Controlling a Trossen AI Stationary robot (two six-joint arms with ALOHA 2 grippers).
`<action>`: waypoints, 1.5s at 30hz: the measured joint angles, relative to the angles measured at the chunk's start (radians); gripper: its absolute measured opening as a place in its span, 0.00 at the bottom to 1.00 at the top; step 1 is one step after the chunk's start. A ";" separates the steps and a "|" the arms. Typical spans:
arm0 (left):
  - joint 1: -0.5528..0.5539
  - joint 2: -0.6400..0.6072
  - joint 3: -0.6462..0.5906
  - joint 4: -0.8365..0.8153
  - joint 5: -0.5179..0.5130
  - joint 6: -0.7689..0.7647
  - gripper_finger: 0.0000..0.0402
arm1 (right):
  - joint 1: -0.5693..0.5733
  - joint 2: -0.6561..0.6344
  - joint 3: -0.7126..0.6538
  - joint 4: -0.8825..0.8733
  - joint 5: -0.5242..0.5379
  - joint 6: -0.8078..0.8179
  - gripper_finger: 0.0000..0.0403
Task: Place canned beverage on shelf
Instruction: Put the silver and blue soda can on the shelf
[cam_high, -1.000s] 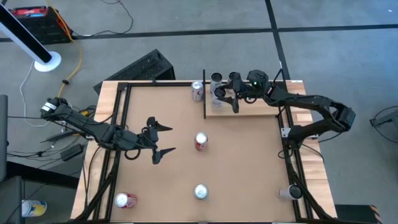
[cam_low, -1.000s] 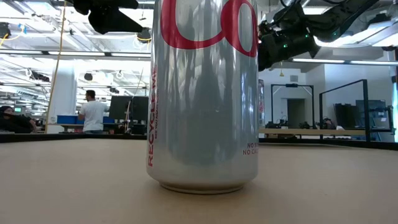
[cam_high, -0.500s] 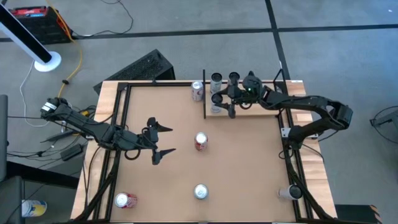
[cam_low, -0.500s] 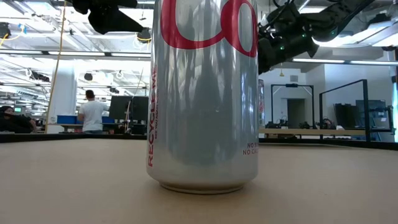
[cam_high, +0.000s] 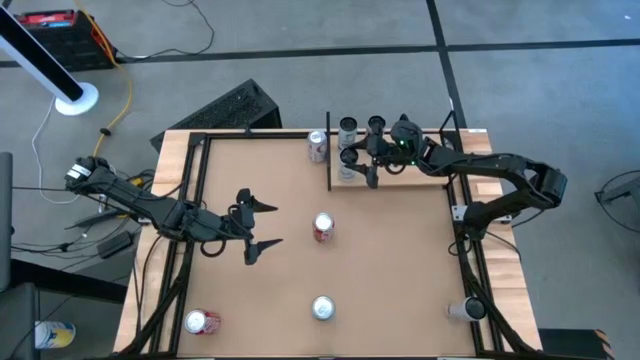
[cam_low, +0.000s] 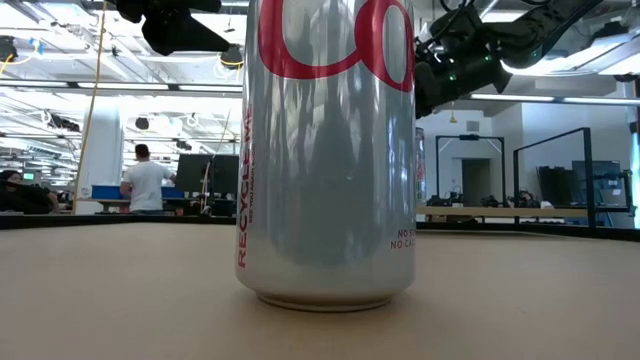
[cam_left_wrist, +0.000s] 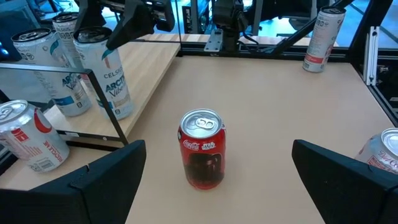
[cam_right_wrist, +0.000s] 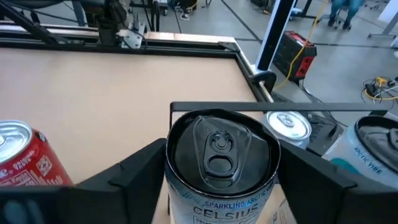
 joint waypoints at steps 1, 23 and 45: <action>0.000 0.000 0.000 0.000 0.000 0.000 0.97 | 0.000 0.000 0.000 0.002 0.000 0.000 0.80; 0.000 0.000 0.000 -0.028 0.001 -0.015 0.97 | 0.018 -0.145 0.052 -0.101 -0.020 0.011 0.95; 0.000 0.000 0.000 -0.023 0.002 -0.054 0.97 | 0.238 -0.047 -0.356 0.375 0.160 0.067 0.04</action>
